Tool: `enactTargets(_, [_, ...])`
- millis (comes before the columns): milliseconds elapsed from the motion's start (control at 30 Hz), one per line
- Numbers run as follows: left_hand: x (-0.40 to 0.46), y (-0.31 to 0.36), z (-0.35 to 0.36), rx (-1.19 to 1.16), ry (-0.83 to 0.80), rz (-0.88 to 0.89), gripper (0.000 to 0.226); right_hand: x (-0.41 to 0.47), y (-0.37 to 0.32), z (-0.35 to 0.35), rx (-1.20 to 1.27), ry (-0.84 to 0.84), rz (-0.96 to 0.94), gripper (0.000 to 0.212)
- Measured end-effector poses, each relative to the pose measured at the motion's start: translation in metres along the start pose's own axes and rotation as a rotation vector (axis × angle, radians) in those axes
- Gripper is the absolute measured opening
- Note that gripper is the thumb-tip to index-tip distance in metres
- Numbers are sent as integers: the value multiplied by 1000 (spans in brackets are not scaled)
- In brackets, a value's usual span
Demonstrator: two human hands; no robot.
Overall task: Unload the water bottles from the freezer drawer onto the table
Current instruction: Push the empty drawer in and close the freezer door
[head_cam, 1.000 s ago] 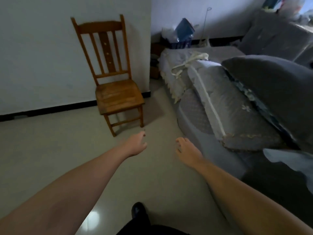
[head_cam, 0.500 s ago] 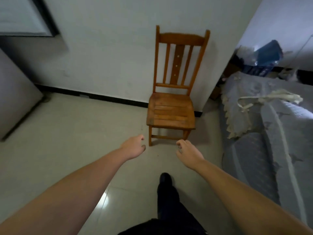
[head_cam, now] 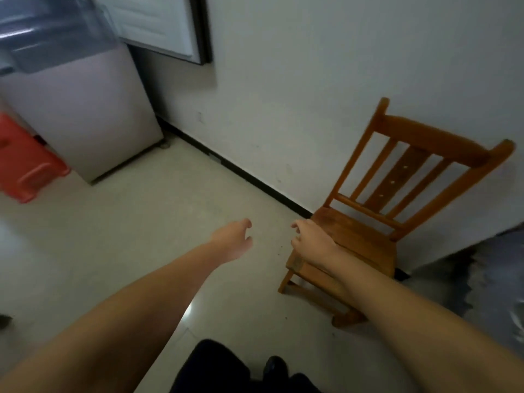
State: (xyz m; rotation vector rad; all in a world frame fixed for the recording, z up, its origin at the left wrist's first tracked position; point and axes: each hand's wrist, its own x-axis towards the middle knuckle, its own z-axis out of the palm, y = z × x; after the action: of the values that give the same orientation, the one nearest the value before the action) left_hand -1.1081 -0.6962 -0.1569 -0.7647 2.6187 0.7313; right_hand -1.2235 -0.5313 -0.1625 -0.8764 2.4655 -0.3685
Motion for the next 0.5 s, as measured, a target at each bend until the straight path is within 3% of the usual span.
enactTargets(233, [67, -106, -57, -56, 44, -185, 41, 135, -101, 13, -58, -180, -182, 43])
enactTargets(500, [145, -215, -176, -105, 92, -238, 42, 275, -228, -4, -119, -178, -221, 44])
